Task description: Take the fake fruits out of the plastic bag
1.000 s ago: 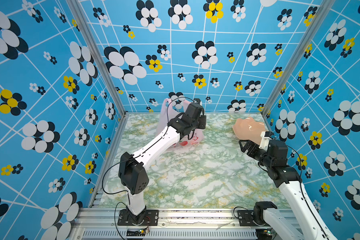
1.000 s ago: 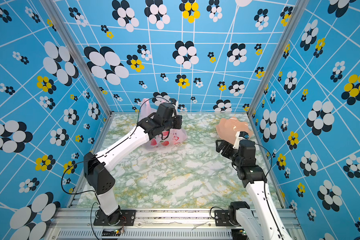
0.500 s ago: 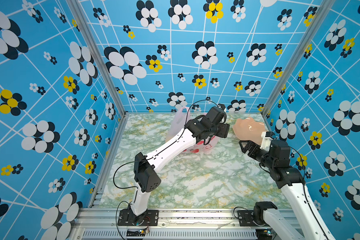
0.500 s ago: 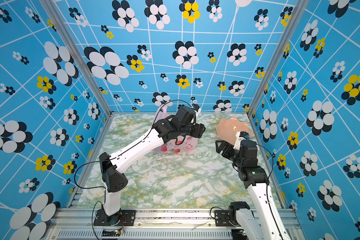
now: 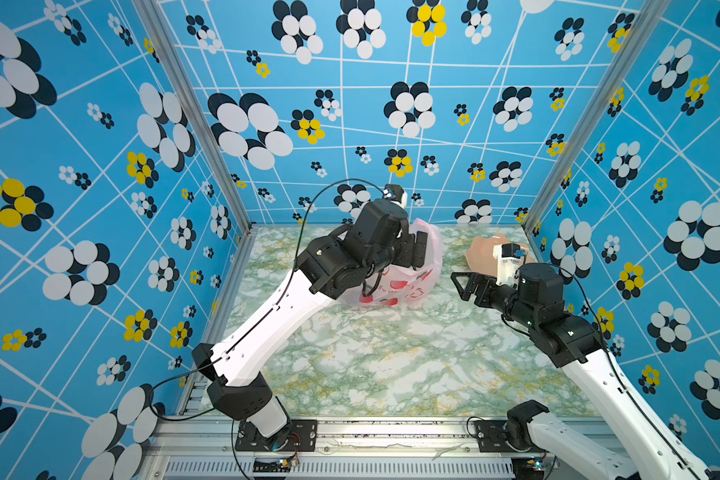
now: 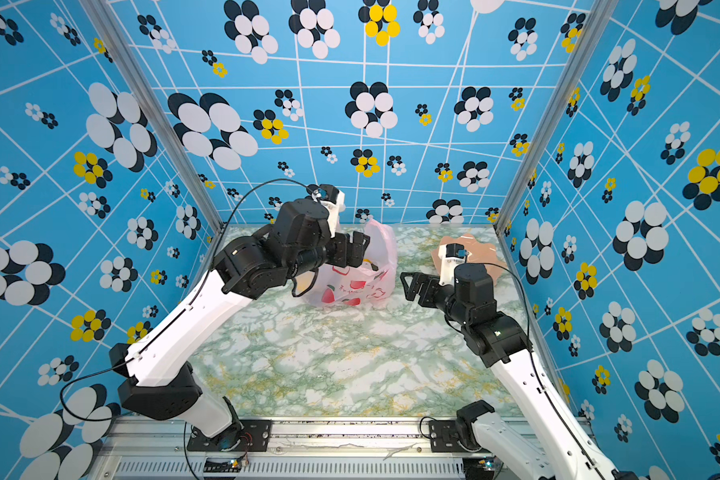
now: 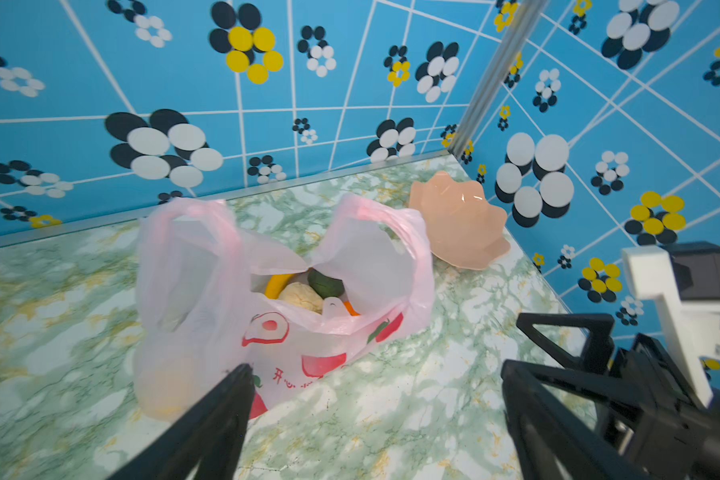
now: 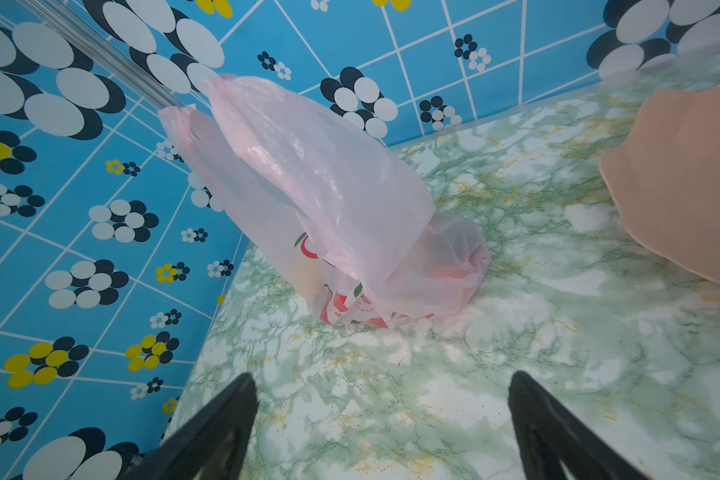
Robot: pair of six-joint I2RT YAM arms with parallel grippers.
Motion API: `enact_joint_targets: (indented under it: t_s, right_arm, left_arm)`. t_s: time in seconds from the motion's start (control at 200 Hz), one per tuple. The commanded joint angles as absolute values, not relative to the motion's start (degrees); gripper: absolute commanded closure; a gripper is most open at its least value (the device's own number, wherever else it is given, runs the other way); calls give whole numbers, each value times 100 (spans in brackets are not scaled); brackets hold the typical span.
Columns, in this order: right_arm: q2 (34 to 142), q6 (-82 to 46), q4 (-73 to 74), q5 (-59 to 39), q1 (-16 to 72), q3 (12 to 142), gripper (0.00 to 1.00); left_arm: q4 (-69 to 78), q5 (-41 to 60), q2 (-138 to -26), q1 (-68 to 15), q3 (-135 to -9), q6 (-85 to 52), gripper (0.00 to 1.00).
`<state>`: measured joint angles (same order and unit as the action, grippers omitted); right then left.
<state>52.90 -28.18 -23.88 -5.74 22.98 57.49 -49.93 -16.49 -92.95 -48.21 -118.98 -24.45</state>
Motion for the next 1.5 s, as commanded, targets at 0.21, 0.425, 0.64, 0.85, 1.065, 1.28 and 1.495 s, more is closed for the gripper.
enact_joint_targets:
  t_s: [0.21, 0.425, 0.64, 0.85, 1.065, 1.28, 1.495]
  right_arm:
    - [6149, -2571, -2487, -158, 2592, 6577, 4]
    - [6938, -2610, -2462, -136, 2645, 7164, 7]
    - [7702, -2620, -2588, 44, 2694, 7850, 17]
    - [8454, -2474, -2934, 432, 2687, 8692, 51]
    - [9085, -2379, -3052, 529, 2690, 9725, 85]
    - [9763, -2294, -3435, 695, 2582, 11233, 93]
    - [9223, -2488, -3030, 348, 2569, 10520, 94]
  left_arm:
    - [-5542, -1534, -10723, -3956, -12907, -2630, 5]
    - [-5979, -1936, -11531, -3750, -13694, -2699, 7]
    - [-5962, -1683, -11570, -3467, -13479, -2793, 29]
    - [-5053, -1007, -10691, -3065, -12058, -2922, 63]
    - [-4227, -240, -10236, -2506, -11575, -2825, 89]
    - [-4356, 659, -10898, -2085, -13305, -2719, 97]
    - [-3727, 892, -10017, -2035, -12007, -2764, 97]
